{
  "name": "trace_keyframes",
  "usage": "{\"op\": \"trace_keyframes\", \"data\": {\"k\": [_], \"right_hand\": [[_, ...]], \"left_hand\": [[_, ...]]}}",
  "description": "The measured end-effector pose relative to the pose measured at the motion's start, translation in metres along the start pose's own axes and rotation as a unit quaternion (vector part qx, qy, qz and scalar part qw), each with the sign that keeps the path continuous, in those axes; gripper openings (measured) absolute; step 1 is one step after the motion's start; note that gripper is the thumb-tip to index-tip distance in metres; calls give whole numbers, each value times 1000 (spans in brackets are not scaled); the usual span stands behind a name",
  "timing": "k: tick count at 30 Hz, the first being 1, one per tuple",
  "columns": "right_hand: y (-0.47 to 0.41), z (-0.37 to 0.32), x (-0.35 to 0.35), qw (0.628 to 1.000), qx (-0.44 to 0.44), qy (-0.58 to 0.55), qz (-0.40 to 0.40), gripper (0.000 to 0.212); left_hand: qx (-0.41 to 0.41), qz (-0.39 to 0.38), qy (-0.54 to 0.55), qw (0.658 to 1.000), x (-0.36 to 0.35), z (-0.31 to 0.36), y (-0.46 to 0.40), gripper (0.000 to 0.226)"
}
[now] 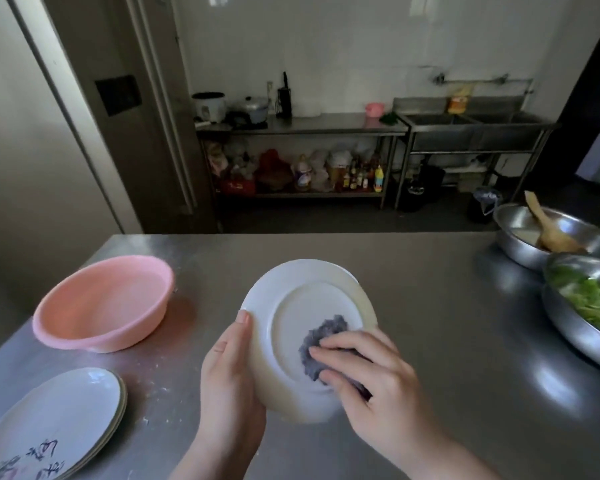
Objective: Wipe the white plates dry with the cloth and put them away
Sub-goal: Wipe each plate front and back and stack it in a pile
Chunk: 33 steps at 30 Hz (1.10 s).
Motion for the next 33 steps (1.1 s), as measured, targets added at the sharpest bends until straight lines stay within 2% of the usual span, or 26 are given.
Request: {"op": "trace_keyframes", "data": {"k": [3,6,8,12,13,17,18,20,22,26,28,31,33], "right_hand": [[-19,15,13,993,-82,42,76,24],[-55,16,16,983,-160,-9,85,24],[-73,4,9,990,-135,-26,44,22],[-80,-24,-2,999,7,-30,-25,20],[-83,-17,2,999,2,-39,-19,20],[-88,16,13,983,-162,-81,35,25],[-86,11,12,984,-155,-75,39,25],[-81,-8,5,995,-79,-56,34,24],[-80,-12,5,997,-36,-64,21,24],[-87,18,22,977,-189,-98,24,24],[-75,24,22,969,-219,-107,39,24],[-46,15,12,969,-193,-87,127,24],[-26,0,-3,976,-136,-39,163,25]], "left_hand": [[-15,-7,-29,999,2,2,2,37],[-11,-9,-46,999,-1,1,5,33],[-41,-24,-94,994,-5,4,6,37],[-98,-42,-124,987,-8,17,5,41],[-102,-44,-122,986,-7,19,5,43],[-141,-55,-151,977,-7,28,8,53],[-155,-57,-165,972,-8,30,8,50],[-158,-56,-167,972,-7,33,6,40],[-144,-55,-153,976,-6,35,2,40],[-95,26,-51,994,-2,31,-8,36],[-84,46,11,995,1,32,-15,32],[-45,67,82,993,-5,33,-19,36],[8,97,114,989,-10,29,-19,40]]}}
Point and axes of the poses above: each hand's wrist, its own y-axis away from the middle knuckle, its own x-axis out of the back of the hand, z = x × y, the point moved 3 cm from there along -y, towards the middle knuckle
